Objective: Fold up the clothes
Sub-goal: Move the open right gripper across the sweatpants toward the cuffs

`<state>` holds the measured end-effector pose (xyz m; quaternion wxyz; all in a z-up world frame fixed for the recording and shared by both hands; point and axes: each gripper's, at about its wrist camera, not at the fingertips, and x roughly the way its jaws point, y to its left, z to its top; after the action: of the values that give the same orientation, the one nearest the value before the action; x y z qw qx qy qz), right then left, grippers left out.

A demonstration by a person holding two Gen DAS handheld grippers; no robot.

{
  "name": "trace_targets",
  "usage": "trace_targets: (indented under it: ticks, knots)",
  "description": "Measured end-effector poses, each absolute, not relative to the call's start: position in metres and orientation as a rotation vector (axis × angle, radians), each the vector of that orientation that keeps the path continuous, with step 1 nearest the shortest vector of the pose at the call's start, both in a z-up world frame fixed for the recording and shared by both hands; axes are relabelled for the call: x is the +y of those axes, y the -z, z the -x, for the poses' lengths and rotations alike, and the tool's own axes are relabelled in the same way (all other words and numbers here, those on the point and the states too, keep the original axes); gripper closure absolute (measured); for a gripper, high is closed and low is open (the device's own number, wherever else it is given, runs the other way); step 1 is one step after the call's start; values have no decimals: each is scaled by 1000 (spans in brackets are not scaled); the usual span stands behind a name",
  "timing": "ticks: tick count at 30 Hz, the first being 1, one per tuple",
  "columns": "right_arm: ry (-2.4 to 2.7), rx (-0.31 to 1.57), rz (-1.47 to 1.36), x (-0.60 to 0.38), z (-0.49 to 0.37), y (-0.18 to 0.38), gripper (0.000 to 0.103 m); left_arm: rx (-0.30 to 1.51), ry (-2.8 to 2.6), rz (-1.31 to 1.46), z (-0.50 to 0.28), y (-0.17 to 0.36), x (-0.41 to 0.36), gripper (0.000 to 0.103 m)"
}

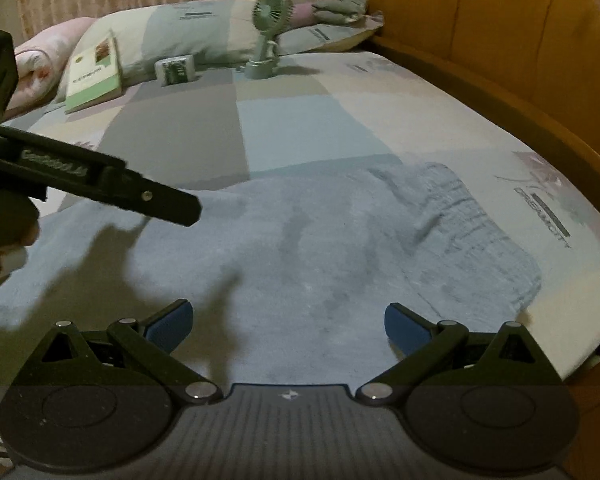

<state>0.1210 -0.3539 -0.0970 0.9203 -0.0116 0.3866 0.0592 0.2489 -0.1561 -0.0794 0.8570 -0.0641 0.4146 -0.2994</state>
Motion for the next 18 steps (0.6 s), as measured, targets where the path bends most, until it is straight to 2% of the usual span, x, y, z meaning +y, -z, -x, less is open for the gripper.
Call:
trace_targets:
  ticks: [4, 10, 18]
  knots:
    - [-89, 811, 7, -369, -123, 103, 0, 893, 462, 119, -268, 96, -156, 16]
    - [-138, 778, 3, -379, -139, 89, 0, 846, 548, 185, -255, 69, -144, 14]
    - [-296, 780, 87, -371, -212, 88, 0, 888, 470, 160, -258, 83, -131, 13]
